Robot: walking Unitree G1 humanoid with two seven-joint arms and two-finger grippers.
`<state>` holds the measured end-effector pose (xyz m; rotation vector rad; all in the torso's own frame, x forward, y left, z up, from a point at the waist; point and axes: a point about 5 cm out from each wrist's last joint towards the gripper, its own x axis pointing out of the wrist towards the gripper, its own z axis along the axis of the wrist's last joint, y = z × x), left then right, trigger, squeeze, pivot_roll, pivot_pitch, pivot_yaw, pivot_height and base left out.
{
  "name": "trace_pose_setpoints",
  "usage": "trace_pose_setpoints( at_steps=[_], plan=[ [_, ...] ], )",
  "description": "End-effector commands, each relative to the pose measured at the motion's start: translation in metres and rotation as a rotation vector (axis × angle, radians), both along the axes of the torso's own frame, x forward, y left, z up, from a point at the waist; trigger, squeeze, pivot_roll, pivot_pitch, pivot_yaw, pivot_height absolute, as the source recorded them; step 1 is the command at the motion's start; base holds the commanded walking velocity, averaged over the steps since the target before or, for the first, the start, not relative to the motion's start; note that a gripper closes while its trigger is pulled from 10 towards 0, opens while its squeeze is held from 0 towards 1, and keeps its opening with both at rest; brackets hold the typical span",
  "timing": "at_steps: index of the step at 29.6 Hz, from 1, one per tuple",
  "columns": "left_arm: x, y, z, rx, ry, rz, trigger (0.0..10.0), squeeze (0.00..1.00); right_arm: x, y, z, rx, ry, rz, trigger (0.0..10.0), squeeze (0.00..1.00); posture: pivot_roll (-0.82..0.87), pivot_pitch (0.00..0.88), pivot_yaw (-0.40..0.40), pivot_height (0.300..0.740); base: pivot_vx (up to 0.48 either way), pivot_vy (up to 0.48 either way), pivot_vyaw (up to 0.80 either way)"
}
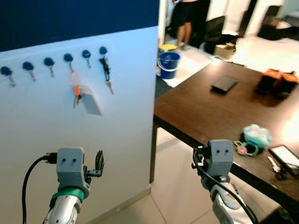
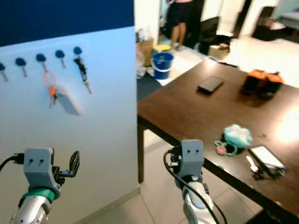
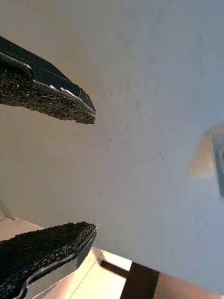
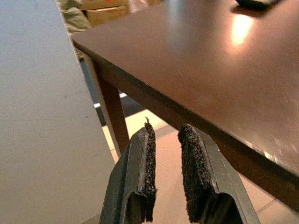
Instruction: Hang keys on a hook
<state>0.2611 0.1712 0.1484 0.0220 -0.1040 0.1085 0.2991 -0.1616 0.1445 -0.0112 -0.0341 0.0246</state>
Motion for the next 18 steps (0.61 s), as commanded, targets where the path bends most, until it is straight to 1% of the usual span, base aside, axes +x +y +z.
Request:
trace_pose_setpoints(
  at_steps=[1,6,11,18],
  plan=[
    [-0.0021,0.0004,-0.0044,0.015,0.015,0.007,10.0,0.00,-0.0035,-0.0023,-0.0070,0.007,0.034,-0.015,10.0,0.00,-0.25,0.081,0.164,0.740,0.000,0.000,-0.80],
    [-0.0002,-0.0004,-0.0022,0.013,0.010,0.013,10.0,0.00,-0.0024,-0.0016,-0.0076,-0.002,0.045,-0.009,10.0,0.00,-0.24,0.084,0.168,0.740,0.000,0.000,-0.80],
    [-0.0005,0.0004,-0.0019,0.011,0.016,-0.003,10.0,0.00,-0.0025,0.0014,-0.0075,0.018,0.053,0.007,10.0,0.00,-0.24,0.096,0.175,0.740,0.000,0.000,-0.80],
    [-0.0015,0.0042,-0.0022,-0.031,0.022,0.014,10.0,0.00,-0.0018,0.0043,-0.0090,0.031,0.063,0.013,10.0,0.00,-0.23,0.084,0.177,0.740,0.000,0.000,-0.80]
  ],
)
